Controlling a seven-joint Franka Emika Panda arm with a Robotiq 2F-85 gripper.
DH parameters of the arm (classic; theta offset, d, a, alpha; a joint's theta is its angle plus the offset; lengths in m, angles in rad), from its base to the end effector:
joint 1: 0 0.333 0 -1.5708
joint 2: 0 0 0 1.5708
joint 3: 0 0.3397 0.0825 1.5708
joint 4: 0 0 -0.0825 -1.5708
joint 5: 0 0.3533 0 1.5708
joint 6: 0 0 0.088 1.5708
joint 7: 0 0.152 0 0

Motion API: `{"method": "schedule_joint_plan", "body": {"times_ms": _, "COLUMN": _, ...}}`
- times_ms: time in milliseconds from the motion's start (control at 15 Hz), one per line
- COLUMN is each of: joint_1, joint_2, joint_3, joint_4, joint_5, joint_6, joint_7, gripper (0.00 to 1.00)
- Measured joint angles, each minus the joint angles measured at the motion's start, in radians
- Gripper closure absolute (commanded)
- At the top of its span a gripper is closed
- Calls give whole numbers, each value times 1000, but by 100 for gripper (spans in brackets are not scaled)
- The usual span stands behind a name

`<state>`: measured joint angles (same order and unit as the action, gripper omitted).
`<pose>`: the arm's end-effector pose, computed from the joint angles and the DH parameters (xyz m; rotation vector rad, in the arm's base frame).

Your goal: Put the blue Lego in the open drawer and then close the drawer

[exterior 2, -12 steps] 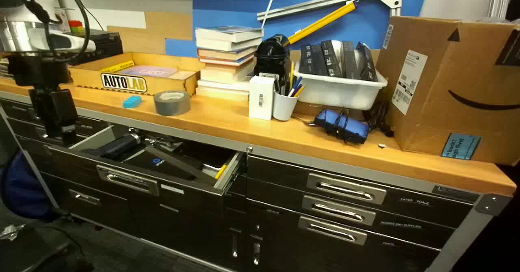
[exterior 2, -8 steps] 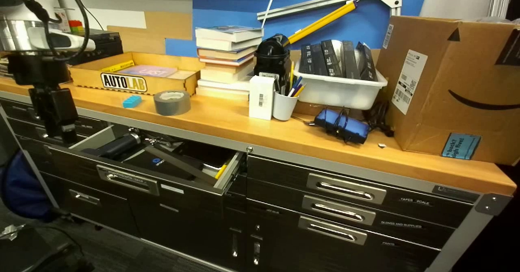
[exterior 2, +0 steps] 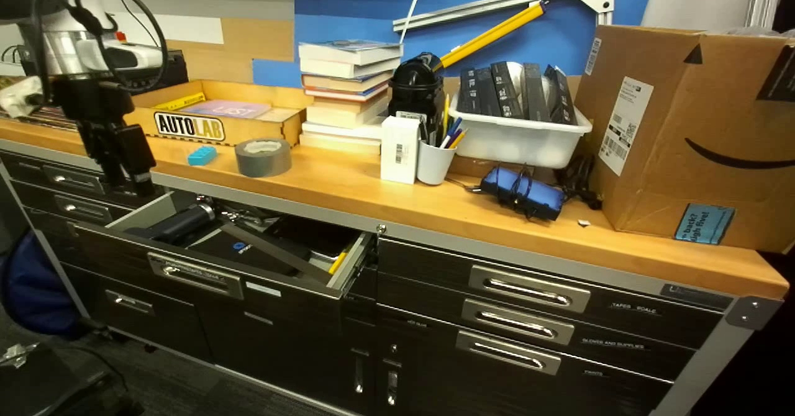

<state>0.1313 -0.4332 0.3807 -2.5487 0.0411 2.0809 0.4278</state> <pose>0.3146 0.1793 0.3972 3.0058 0.0389 -0.0017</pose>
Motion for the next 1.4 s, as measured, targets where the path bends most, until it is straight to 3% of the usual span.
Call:
{"method": "schedule_joint_plan", "body": {"times_ms": 333, "joint_1": 26, "joint_2": 273, "joint_3": 7, "joint_4": 213, "joint_5": -34, "joint_6": 179, "joint_7": -35, "gripper": 0}}
{"method": "schedule_joint_plan", "body": {"times_ms": 800, "joint_1": 141, "joint_2": 642, "joint_3": -13, "joint_4": 525, "joint_5": -147, "joint_6": 201, "joint_7": -81, "gripper": 0}}
{"method": "schedule_joint_plan", "body": {"times_ms": 1067, "joint_1": 215, "joint_2": 744, "joint_3": -76, "joint_4": 634, "joint_5": -236, "joint_6": 200, "joint_7": -63, "gripper": 0}}
{"method": "schedule_joint_plan", "body": {"times_ms": 1400, "joint_1": 267, "joint_2": 772, "joint_3": -146, "joint_4": 699, "joint_5": -308, "joint_6": 199, "joint_7": -21, "gripper": 0}}
